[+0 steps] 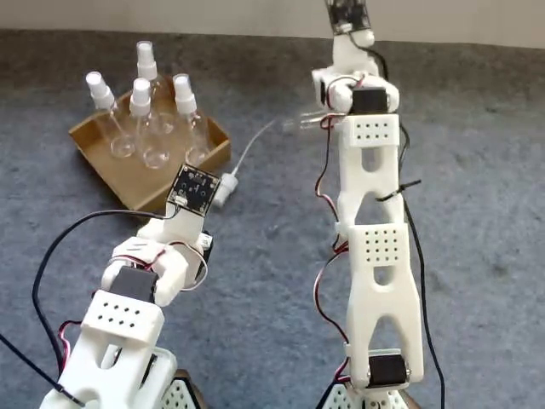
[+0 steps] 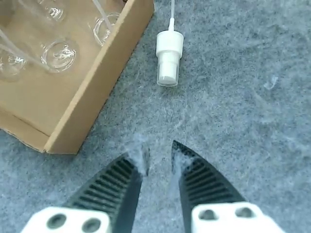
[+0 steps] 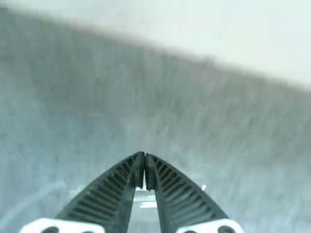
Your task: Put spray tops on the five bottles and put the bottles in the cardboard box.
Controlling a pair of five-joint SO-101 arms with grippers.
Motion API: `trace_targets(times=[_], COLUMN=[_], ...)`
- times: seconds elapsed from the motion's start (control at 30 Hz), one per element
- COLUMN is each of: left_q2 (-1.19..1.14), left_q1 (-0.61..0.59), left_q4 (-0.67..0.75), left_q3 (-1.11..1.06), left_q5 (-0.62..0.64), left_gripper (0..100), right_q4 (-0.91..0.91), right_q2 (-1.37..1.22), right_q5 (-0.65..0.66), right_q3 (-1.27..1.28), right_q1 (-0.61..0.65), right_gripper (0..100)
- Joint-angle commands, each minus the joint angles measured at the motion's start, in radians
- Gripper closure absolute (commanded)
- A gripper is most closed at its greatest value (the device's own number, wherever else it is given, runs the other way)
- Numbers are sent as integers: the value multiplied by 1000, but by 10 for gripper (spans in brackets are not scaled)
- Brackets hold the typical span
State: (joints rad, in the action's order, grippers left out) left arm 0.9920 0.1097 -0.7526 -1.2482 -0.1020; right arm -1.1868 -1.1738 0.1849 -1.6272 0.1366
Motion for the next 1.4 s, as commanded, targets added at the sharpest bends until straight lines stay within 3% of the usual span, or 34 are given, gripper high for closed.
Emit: trace_targets(times=[0.0, 0.17, 0.37, 0.53, 0.73, 1.0, 1.13, 1.37], left_q2=[27, 27, 27, 27, 27, 27, 27, 27], left_q1=[5, 5, 5, 5, 5, 5, 4, 4], left_q4=[18, 18, 18, 18, 18, 48, 121, 121], left_q3=[4, 4, 4, 4, 4, -19, -61, -61], left_q5=[3, 2, 2, 2, 2, 2, 2, 2], left_gripper=[968, 968, 968, 968, 968, 968, 968, 968], right_q4=[231, 504, 513, 234, -81, -348, -464, -581], right_q2=[-47, -191, -214, -213, -213, -182, -116, -12], right_q5=[12, 14, 14, 12, 6, 6, 6, 6], right_q3=[-54, 27, 117, 174, 62, -165, -160, -159], right_q1=[-7, -7, -10, -21, -21, -45, -58, -65], right_gripper=[995, 995, 995, 995, 995, 995, 995, 995])
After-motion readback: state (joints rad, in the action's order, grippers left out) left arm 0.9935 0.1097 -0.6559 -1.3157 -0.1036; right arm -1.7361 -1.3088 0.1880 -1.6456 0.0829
